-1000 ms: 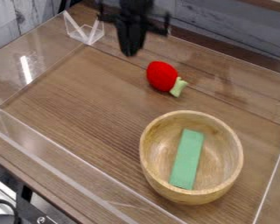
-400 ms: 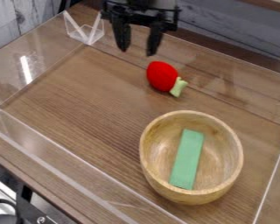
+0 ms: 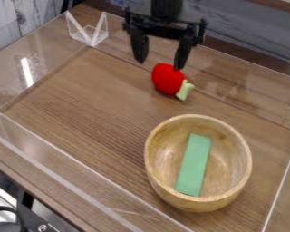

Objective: Move the red object to the left side of the table

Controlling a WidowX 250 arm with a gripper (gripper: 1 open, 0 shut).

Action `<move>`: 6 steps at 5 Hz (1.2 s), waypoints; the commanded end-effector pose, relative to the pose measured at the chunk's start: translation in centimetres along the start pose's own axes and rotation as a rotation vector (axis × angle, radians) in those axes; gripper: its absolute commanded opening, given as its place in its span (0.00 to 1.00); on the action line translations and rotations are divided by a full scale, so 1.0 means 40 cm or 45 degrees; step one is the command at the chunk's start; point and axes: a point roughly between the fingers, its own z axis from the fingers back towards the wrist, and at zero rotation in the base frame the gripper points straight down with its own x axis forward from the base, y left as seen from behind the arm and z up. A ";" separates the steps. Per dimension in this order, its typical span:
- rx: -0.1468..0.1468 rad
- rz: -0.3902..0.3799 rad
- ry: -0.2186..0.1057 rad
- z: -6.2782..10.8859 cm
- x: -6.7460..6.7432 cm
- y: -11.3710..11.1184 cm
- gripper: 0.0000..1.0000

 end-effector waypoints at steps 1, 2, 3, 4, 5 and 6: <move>-0.001 0.000 -0.030 -0.019 0.008 -0.004 1.00; 0.005 0.046 -0.020 -0.049 0.039 -0.006 1.00; 0.008 0.095 -0.015 -0.064 0.069 -0.002 0.00; -0.001 0.079 -0.051 -0.052 0.068 0.030 0.00; -0.029 0.070 -0.103 -0.021 0.064 0.062 0.00; -0.057 0.082 -0.154 0.013 0.064 0.112 0.00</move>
